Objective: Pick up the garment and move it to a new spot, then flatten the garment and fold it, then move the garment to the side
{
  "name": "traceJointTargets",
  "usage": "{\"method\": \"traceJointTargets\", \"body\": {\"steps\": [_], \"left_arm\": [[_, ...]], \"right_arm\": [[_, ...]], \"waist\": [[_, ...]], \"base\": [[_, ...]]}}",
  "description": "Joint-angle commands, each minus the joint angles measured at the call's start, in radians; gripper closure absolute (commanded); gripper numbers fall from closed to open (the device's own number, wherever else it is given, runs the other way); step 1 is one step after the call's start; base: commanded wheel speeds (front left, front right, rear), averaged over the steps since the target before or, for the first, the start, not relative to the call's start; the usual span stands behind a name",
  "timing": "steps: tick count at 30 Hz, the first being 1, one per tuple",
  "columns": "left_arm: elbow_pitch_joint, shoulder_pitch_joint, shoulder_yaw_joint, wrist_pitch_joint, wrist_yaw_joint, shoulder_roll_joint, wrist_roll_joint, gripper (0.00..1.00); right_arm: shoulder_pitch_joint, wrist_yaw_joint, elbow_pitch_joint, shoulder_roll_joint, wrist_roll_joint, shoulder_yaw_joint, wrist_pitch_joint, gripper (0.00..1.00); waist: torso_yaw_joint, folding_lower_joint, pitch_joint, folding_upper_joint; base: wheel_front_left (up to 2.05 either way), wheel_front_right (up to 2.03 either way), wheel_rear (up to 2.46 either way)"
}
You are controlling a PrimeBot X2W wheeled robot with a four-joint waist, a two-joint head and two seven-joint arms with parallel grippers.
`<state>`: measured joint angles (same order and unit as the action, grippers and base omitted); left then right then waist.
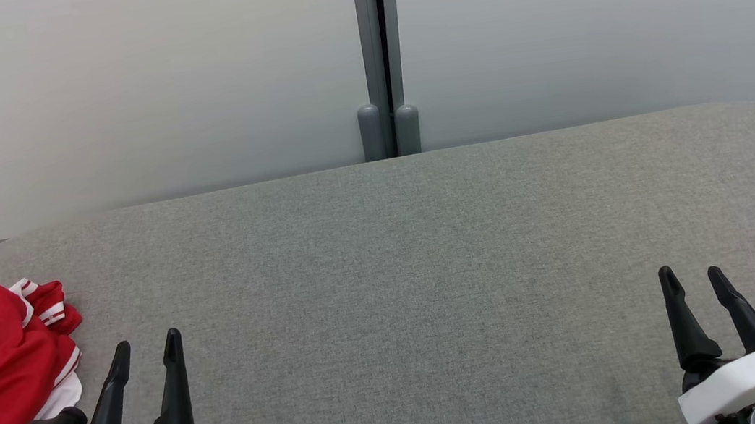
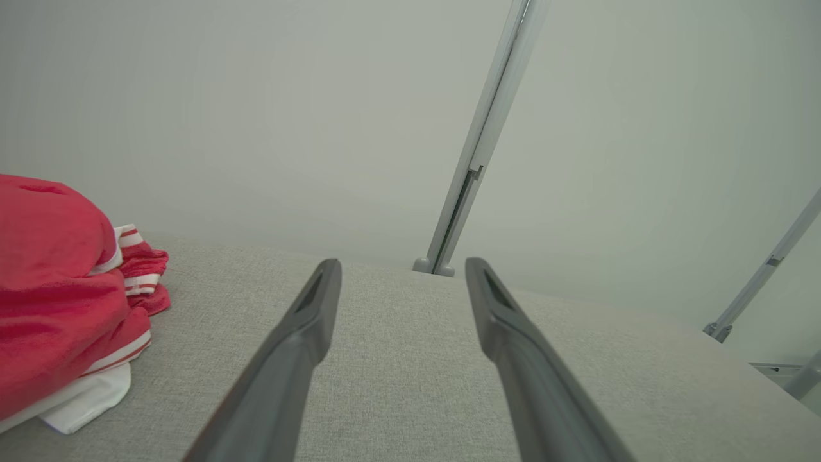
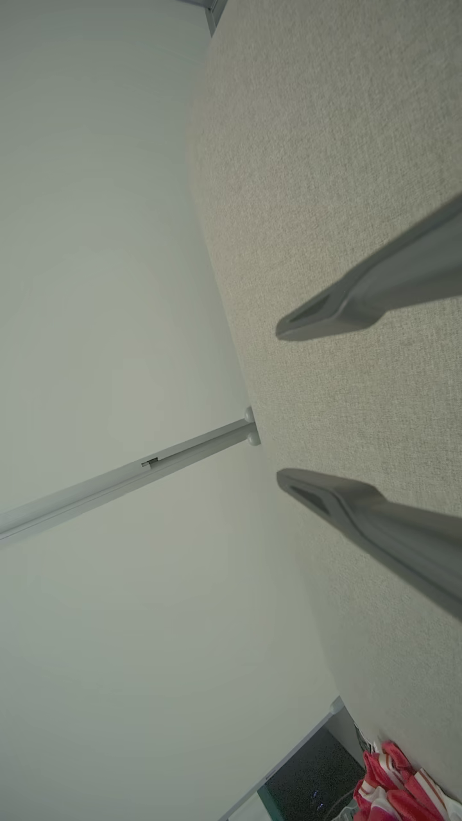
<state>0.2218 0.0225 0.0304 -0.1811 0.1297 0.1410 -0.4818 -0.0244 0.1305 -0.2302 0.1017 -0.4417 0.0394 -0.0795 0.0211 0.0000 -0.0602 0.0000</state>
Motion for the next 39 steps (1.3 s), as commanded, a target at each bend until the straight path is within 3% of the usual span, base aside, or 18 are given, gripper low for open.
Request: {"method": "traceJointTargets", "body": {"steps": [1, 26, 39], "left_arm": [[-0.004, -0.007, -0.001, -0.009, 0.001, 0.008, 0.024, 0.00], [0.029, -0.014, 0.010, -0.060, 0.001, 0.010, 0.233, 0.00], [0.076, -0.015, -0.011, -0.082, 0.001, -0.001, 0.270, 0.00]], "right_arm": [[-0.002, 0.000, 0.004, 0.001, 0.022, 0.000, -0.008, 0.00], [0.017, 0.000, -0.003, -0.010, 0.219, -0.003, -0.026, 0.00], [0.022, 0.000, -0.010, -0.017, 0.278, -0.004, -0.031, 0.00]], "waist": [[0.000, 0.0000, -0.001, 0.0000], [0.008, 0.0000, -0.018, 0.0000], [0.011, 0.0000, -0.026, 0.0000]], "base": [[0.00, 0.00, 0.00], [0.00, 0.00, 0.00], [0.00, 0.00, 0.00]]}}
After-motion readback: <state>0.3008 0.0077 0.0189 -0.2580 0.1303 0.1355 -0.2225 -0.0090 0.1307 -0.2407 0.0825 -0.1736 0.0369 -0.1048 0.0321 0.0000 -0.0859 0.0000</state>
